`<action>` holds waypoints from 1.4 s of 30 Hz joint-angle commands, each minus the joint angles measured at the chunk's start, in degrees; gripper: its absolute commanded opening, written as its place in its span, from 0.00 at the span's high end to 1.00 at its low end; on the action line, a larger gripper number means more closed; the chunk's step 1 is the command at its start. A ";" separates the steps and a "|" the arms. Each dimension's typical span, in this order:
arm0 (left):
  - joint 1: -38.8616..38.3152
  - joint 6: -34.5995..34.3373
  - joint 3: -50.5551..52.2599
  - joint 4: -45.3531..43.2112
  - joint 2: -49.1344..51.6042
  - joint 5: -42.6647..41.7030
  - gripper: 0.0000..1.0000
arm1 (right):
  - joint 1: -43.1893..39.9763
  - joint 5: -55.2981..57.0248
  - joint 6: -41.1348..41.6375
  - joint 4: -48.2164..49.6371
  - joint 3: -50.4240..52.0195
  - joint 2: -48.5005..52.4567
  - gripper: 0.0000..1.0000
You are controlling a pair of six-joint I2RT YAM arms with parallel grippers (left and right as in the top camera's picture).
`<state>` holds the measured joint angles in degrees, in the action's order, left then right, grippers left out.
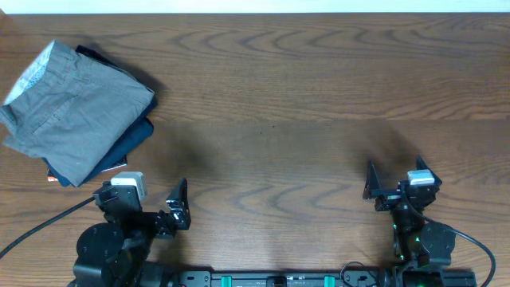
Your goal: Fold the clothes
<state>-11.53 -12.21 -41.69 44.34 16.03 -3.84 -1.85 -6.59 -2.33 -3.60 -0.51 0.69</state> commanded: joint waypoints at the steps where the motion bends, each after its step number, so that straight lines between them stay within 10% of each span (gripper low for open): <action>1: -0.07 -0.50 0.07 -0.24 -0.11 0.87 0.02 | 0.02 0.55 -1.40 -0.07 0.20 -0.37 0.01; 29: 5.49 1.46 0.85 3.06 -0.15 4.00 0.02 | 0.02 0.55 -1.40 -0.07 0.20 -0.37 0.01; 42: 12.55 1.46 28.28 -12.44 -15.96 3.43 0.02 | 0.02 0.55 -1.40 -0.07 0.20 -0.37 0.01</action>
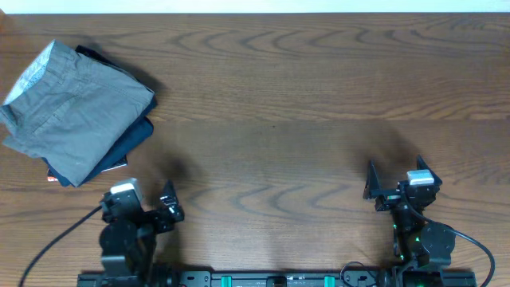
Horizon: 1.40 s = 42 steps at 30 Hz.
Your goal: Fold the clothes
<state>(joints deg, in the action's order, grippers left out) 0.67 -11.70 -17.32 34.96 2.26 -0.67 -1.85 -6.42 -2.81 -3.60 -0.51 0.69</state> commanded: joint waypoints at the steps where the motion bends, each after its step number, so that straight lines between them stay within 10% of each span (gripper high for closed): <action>1: 0.33 0.94 5.95 -6.38 -1.97 0.26 0.02 | 0.02 0.37 -0.92 -0.07 0.20 -0.37 0.01; 17: 0.24 2.05 17.11 -32.96 -2.16 1.66 0.02 | 0.02 0.37 -0.92 -0.07 0.20 -0.37 0.01; 42: -0.15 2.03 17.09 -30.97 -2.03 -0.15 0.02 | 0.02 0.37 -0.92 -0.07 0.20 -0.37 0.01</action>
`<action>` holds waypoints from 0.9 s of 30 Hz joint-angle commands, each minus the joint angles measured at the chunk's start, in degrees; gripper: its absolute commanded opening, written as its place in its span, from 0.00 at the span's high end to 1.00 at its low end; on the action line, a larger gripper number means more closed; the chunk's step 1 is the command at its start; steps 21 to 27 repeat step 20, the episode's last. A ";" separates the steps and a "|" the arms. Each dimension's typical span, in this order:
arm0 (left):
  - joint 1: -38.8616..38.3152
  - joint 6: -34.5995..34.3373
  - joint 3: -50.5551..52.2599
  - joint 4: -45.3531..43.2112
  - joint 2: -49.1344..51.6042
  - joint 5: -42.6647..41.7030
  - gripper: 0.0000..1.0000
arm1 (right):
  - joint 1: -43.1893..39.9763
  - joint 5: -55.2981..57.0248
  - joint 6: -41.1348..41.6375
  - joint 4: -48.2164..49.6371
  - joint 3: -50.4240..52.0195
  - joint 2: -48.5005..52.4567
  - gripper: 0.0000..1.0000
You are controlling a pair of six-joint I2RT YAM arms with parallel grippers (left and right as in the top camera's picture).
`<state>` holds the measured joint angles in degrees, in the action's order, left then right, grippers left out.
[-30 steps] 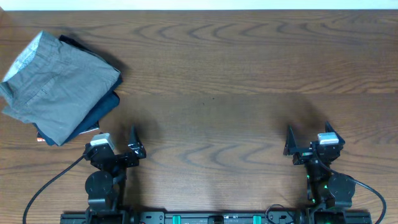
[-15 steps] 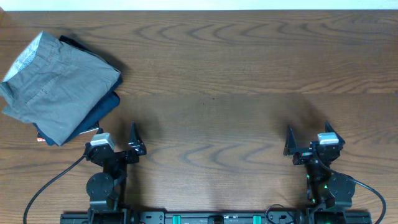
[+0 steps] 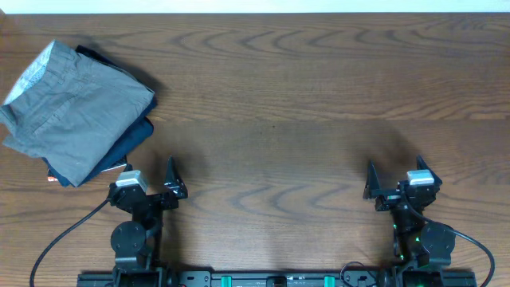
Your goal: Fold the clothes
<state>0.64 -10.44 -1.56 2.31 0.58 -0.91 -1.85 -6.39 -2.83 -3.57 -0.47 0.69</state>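
Observation:
A folded grey garment (image 3: pixel 76 108) lies at the far left of the table, stacked on a folded dark navy garment (image 3: pixel 134 137) whose edge shows on the right and below. My left gripper (image 3: pixel 148 174) stands open at the front left, just below and right of the stack, touching no cloth. My right gripper (image 3: pixel 395 174) stands open at the front right, far from the clothes, with nothing between its fingers. Only the overhead view is given.
The wooden table (image 3: pixel 271 96) stretches bare from the stack to the right edge. A small reddish piece (image 3: pixel 52 179) peeks out under the stack's lower left corner. Cables run from both arm bases along the front edge.
My left arm has turned and shifted a little up and right, its fingers now nearer the stack's lower right corner. The right arm and the clothes have not moved.
At first my left gripper pointed right at the front left, its arm base bulky in view. Then it had drawn back and turned upward. Now it stands straighter below the stack. The folded stack and right arm stayed as they were throughout.

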 commanded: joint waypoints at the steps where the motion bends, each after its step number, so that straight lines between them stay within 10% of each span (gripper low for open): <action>1: -0.13 0.76 1.33 1.68 -0.35 0.09 0.02 | 0.02 0.35 -0.90 -0.09 0.15 -0.37 0.01; 27: -0.13 0.76 1.33 1.68 -0.35 0.09 0.02 | 0.02 0.35 -0.90 -0.09 0.15 -0.37 0.01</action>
